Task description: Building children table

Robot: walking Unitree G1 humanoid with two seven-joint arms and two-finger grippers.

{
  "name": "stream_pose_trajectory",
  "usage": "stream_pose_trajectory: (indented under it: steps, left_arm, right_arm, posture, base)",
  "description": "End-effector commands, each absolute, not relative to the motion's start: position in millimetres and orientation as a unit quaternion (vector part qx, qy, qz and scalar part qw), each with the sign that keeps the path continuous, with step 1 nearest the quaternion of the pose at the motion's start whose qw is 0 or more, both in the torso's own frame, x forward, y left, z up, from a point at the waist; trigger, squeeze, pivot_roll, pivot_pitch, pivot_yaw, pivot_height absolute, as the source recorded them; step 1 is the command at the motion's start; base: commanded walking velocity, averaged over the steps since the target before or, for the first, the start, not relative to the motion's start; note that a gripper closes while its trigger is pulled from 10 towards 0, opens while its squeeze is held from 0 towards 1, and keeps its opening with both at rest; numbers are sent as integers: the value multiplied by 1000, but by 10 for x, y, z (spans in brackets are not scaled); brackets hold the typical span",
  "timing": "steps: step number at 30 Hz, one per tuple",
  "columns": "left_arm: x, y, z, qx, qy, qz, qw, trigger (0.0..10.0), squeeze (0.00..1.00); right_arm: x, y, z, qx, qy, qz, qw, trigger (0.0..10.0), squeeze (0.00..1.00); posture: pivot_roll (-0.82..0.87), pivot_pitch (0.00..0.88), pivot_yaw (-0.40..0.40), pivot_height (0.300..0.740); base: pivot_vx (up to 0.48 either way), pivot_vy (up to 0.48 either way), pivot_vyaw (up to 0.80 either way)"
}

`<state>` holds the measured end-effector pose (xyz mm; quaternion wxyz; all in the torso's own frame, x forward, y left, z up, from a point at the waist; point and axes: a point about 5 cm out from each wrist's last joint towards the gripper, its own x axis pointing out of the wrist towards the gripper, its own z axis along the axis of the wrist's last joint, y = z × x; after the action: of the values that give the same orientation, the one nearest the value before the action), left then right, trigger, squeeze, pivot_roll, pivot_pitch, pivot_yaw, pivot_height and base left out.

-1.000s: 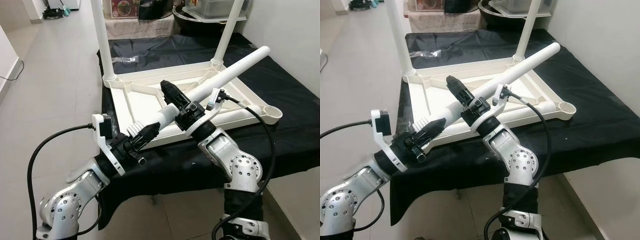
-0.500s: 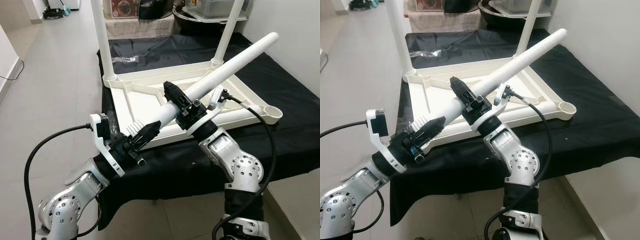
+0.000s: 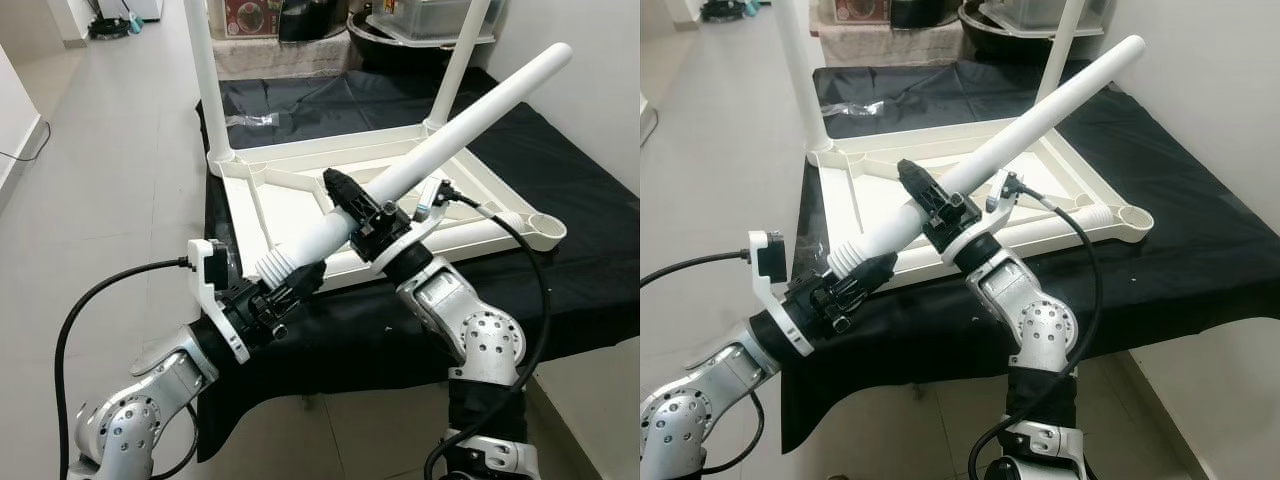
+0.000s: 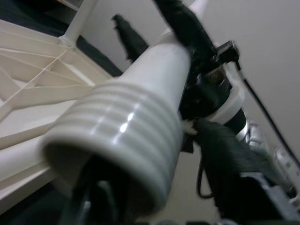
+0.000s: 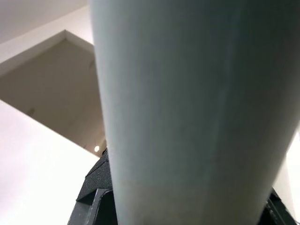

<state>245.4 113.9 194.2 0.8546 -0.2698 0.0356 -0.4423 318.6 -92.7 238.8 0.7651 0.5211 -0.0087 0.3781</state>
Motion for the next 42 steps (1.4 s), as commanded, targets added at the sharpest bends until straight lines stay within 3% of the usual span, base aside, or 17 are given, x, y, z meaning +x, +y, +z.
stream_pose_trajectory:
  steps: [1, 2, 3, 13, 14, 15, 16, 17, 19, 21, 23, 24, 27, 33, 42]
  left_arm:
    - [2441, 1122, 1761, -268, 83, -432, 857, 10000, 1000]
    - [2441, 1135, 1740, -267, 86, -430, 858, 10000, 1000]
    - [2438, 1148, 1719, -266, 89, -428, 859, 10000, 0]
    - [2395, 1245, 1630, -270, 100, -407, 867, 10000, 0]
    - [2388, 1263, 1618, -269, 97, -399, 871, 10000, 0]
    - [2395, 1282, 1616, -269, 86, -382, 880, 10000, 0]
    - [2411, 1300, 1620, -266, 74, -363, 890, 10000, 0]
    - [2411, 1300, 1620, -266, 74, -363, 890, 10000, 0]
    - [2476, 1344, 1628, -247, 53, -305, 918, 10000, 0]
    - [2476, 1344, 1628, -247, 53, -305, 918, 10000, 0]
    - [2520, 1384, 1651, -230, 35, -258, 938, 10000, 0]
    - [2520, 1384, 1651, -230, 35, -258, 938, 10000, 0]
    - [2549, 1419, 1672, -194, 22, -196, 961, 10000, 0]
    - [2551, 1417, 1647, -181, 24, -152, 971, 10000, 0]
    - [2531, 1291, 1617, -167, 17, -120, 978, 10000, 0]
  right_arm:
    - [3180, -905, 2493, 528, -30, 393, 752, 0, 0]
    - [3197, -932, 2515, 527, -36, 390, 754, 0, 0]
    - [3216, -965, 2544, 526, -42, 388, 755, 0, 0]
    - [3415, -1342, 2819, 515, -109, 347, 776, 0, 0]
    - [3456, -1427, 2864, 509, -122, 330, 786, 7961, 0]
    - [3510, -1509, 2873, 480, -128, 297, 816, 10000, 0]
    - [3555, -1566, 2862, 440, -129, 262, 849, 10000, 0]
    - [3555, -1566, 2862, 440, -129, 262, 849, 10000, 0]
    - [3628, -1613, 2758, 310, -107, 178, 928, 10000, 0]
    - [3628, -1613, 2758, 310, -107, 178, 928, 10000, 0]
    - [3623, -1604, 2660, 185, -102, 107, 971, 10000, 0]
    - [3623, -1604, 2660, 185, -102, 107, 971, 10000, 0]
    - [3457, -1471, 2578, 78, -131, 140, 978, 10000, 0]
    - [3329, -1386, 2446, 51, -134, 157, 977, 10000, 0]
    - [3304, -1285, 2509, 34, -180, 149, 972, 10000, 0]
  posture:
    - [87, 98, -46, 740]
    - [88, 92, -49, 740]
    - [86, 90, -47, 740]
    - [87, 76, -53, 740]
    - [86, 70, -53, 740]
    - [89, 66, -54, 740]
    - [90, 63, -54, 740]
    - [90, 63, -54, 740]
    - [87, 61, -54, 740]
    - [87, 61, -54, 740]
    - [86, 59, -52, 740]
    - [86, 59, -52, 740]
    - [88, 62, -49, 740]
    - [88, 60, -51, 740]
    - [88, 53, -61, 740]
  base:
    - [0, 0, 0]
    - [0, 0, 0]
    - [0, 0, 0]
    - [0, 0, 0]
    - [0, 0, 0]
    - [0, 0, 0]
    - [0, 0, 0]
    - [0, 0, 0]
    - [0, 0, 0]
    - [0, 0, 0]
    - [0, 0, 0]
    - [0, 0, 0]
    - [0, 0, 0]
    - [0, 0, 0]
    - [0, 0, 792]
